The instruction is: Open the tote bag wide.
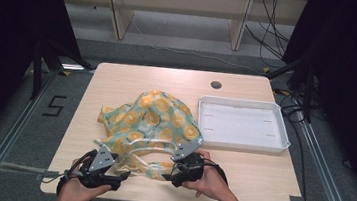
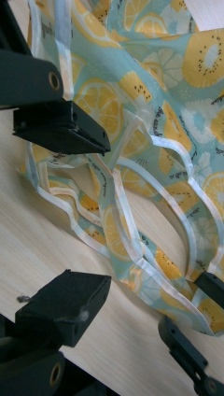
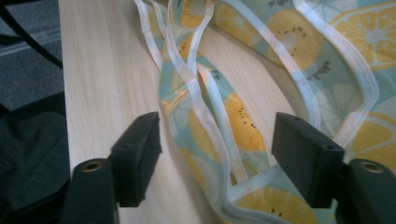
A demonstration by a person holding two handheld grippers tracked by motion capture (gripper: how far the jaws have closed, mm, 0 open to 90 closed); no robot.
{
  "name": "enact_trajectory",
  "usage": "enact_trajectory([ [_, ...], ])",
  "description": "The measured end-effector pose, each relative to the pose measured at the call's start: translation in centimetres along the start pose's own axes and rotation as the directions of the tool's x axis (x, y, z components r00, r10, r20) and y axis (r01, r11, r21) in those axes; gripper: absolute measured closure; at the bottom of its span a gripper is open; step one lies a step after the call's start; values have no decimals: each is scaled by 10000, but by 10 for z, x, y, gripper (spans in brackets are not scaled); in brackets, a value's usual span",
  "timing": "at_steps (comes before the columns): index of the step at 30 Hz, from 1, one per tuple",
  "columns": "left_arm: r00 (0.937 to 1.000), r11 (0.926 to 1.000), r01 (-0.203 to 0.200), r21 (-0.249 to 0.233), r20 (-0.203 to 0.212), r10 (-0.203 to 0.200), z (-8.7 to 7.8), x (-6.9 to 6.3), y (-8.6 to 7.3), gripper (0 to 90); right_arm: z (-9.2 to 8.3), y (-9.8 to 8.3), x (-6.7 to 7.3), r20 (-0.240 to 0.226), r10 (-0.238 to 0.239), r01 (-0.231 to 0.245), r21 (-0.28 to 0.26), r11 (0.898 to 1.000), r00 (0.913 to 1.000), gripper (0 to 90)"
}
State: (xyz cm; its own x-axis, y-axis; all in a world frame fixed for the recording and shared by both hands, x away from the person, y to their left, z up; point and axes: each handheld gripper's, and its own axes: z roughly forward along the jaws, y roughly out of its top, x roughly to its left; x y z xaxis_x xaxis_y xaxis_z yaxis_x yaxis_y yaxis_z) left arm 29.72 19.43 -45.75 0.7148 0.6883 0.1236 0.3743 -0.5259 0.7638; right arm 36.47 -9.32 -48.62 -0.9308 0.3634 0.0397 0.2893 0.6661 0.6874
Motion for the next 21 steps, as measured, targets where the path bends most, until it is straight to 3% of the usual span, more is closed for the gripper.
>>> enact_trajectory([
  [2, 9999, 9996, -152, 246, -14, 153, -2, 0, 1, 300, 2, 0, -1, -18, -432, 432, 36, 9991, 9991, 502],
  [3, 10000, 10000, 58, -36, -61, -58, 1, -2, 0, 299, 4, 1, -2, -48, -836, 836, 86, 9965, 9965, 550],
  [5, 9997, 9997, -215, 151, -71, 216, 0, -1, 1, 297, 6, 1, -2, -258, -816, 822, 230, 9964, 9963, 688],
  [6, 9991, 9990, -429, 143, -37, 429, 0, -1, 0, 297, 6, 1, -3, -357, -1107, 1119, 315, 9932, 9932, 739],
  [7, 9992, 9990, -403, 194, 18, 403, 0, -1, 0, 297, 6, 2, -1, -298, -1071, 1085, 491, 9929, 9938, 798],
  [8, 10000, 10000, -37, -18, 1, 37, 1, -2, -2, 297, 6, 2, -1, -260, -1127, 1137, 420, 9926, 9933, 846],
  [9, 10000, 10000, -58, -44, -52, 58, 1, -2, -2, 296, 5, 3, -1, -317, -1214, 1227, 428, 9915, 9921, 871],
  [11, 10000, 10000, -83, 12, -35, 83, 0, -1, -2, 294, 4, 5, -1, -314, -1493, 1502, 284, 9883, 9883, 900],
  [12, 9996, 9994, -291, 168, -55, 292, -2, 0, -1, 291, 3, 6, -1, -298, -1571, 1578, 225, 9872, 9871, 900],
  [15, 9993, 9993, -362, -5, -93, 362, -1, 1, -1, 278, -3, 9, 1, -207, -1356, 1358, 64, 9907, 9905, 900],
  [18, 9998, 9996, 101, -269, -190, -106, 2, -1, -2, 269, -10, 14, -1, -190, -1485, 1479, -325, 9885, 9887, 900],
  [21, 9984, 9992, -400, 48, -393, 402, 1, 2, -1, 254, -21, 21, -3, -237, -1205, 1184, -777, 9899, 9924, 900],
])
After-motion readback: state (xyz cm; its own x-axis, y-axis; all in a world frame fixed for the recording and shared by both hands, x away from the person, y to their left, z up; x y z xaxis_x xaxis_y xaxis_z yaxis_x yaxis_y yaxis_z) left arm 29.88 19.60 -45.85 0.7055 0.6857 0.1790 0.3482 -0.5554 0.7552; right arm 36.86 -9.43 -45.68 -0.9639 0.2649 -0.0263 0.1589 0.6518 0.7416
